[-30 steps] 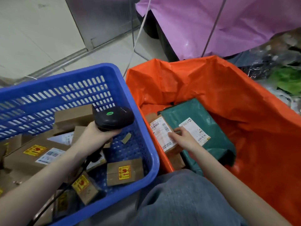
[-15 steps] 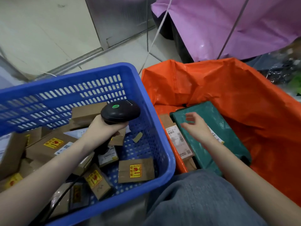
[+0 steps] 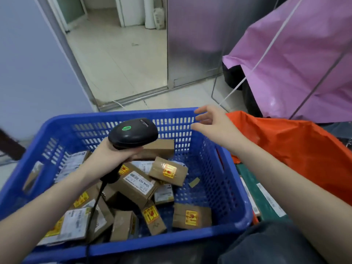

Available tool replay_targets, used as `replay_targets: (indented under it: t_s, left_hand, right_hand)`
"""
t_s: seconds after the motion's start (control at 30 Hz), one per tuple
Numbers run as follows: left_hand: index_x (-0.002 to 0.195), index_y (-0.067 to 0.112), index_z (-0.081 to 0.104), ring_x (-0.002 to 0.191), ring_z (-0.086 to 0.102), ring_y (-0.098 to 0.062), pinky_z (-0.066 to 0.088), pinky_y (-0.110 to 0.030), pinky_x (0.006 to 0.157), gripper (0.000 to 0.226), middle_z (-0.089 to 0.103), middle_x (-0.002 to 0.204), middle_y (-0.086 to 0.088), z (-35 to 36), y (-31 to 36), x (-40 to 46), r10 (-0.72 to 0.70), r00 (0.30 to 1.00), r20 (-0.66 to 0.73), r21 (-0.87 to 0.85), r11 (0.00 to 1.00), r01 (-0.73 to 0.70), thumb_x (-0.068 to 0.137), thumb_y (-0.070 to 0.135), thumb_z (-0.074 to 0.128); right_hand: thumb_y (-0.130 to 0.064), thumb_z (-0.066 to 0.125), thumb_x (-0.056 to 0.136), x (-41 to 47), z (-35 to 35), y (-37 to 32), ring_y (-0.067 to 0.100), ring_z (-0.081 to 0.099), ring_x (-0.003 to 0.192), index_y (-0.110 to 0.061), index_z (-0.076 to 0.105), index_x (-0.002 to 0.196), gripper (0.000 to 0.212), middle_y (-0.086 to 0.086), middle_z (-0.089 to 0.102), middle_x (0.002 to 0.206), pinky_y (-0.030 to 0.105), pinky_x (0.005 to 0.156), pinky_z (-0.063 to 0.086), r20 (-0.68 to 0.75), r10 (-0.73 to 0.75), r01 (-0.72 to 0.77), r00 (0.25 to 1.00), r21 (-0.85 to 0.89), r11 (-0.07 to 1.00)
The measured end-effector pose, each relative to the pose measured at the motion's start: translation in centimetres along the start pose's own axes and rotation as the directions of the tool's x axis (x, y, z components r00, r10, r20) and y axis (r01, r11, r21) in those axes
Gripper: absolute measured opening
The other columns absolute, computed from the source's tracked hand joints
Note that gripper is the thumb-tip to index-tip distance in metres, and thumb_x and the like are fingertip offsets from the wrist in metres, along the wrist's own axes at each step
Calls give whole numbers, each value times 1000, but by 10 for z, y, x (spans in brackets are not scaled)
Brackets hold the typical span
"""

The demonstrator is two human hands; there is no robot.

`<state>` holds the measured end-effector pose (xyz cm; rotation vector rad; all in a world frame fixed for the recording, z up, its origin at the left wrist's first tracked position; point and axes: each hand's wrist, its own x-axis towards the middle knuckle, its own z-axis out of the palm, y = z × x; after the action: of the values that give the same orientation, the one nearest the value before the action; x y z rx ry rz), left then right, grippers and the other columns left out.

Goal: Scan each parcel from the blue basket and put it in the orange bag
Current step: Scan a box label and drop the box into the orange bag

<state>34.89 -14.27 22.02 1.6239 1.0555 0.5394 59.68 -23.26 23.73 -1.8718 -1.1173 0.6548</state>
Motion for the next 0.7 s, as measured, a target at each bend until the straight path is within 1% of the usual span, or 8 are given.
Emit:
replay_targets:
  t_s: [0.1, 0.17, 0.23, 0.37, 0.47, 0.53, 0.6, 0.7]
  left_hand:
    - [76, 21, 65, 51, 53, -10, 44, -25, 54, 13, 60, 54, 6, -35, -14, -9, -44, 996, -76, -65, 997, 39, 77, 20, 78]
    - [79, 20, 66, 59, 56, -11, 47, -23, 58, 11, 63, 64, 1, -52, -26, -13, -66, 990, -126, -81, 995, 56, 79, 13, 74]
    - [84, 19, 68, 59, 56, -10, 47, -21, 58, 8, 63, 63, 0, -67, -38, -15, -99, 988, -115, -50, 994, 93, 80, 16, 74]
    - [102, 10, 68, 54, 56, -9, 47, -20, 53, 20, 61, 67, -7, -85, -68, -12, -226, 973, -46, -53, 973, 224, 83, 14, 72]
    - [99, 3, 67, 51, 56, -9, 46, -24, 55, 20, 60, 60, -2, -88, -95, 0, -317, 948, -7, -94, 944, 315, 81, 12, 72]
    - [88, 9, 69, 57, 57, -11, 43, -23, 56, 13, 62, 63, 0, -88, -110, 12, -356, 934, -25, -86, 932, 353, 79, 16, 75]
    - [80, 18, 68, 69, 57, -14, 42, -26, 61, 9, 64, 71, 3, -87, -122, 25, -355, 934, -49, -51, 935, 352, 77, 21, 76]
    - [94, 24, 69, 87, 60, -15, 46, -28, 73, 24, 68, 91, 4, -84, -141, 45, -327, 943, -53, -19, 945, 327, 72, 24, 80]
  right_hand:
    - [-22, 67, 86, 0, 43, -30, 13, 56, 108, -25, 51, 118, 36, -2, 58, 115, 27, 85, 48, 102, -58, 64, 993, -57, 996]
    - [-24, 66, 86, -2, 69, -41, 12, 54, 108, -23, 50, 122, 39, -4, 57, 118, 28, 85, 46, 142, -72, 87, 987, -103, 991]
    - [-24, 65, 87, -3, 93, -44, 11, 52, 106, -22, 48, 126, 43, -3, 55, 122, 25, 83, 43, 196, -56, 82, 979, -127, 988]
    - [-28, 66, 86, -4, 139, -35, 11, 48, 110, -23, 42, 132, 52, -1, 51, 130, 26, 86, 40, 307, 43, 6, 951, -159, 987]
    - [-31, 68, 84, -3, 172, -17, 16, 47, 121, -19, 38, 137, 62, 2, 47, 137, 28, 92, 42, 348, 108, -38, 931, -203, 979]
    - [-33, 69, 82, -2, 193, -1, 18, 46, 123, -19, 35, 139, 68, 4, 44, 140, 30, 92, 44, 377, 180, -88, 909, -247, 965]
    - [-36, 70, 81, 2, 210, 16, 18, 48, 117, -19, 33, 140, 71, 4, 42, 141, 31, 90, 45, 397, 257, -141, 881, -297, 944]
    - [-37, 70, 82, 8, 229, 41, 20, 44, 126, -19, 33, 141, 72, 5, 37, 146, 32, 94, 43, 400, 343, -234, 850, -297, 926]
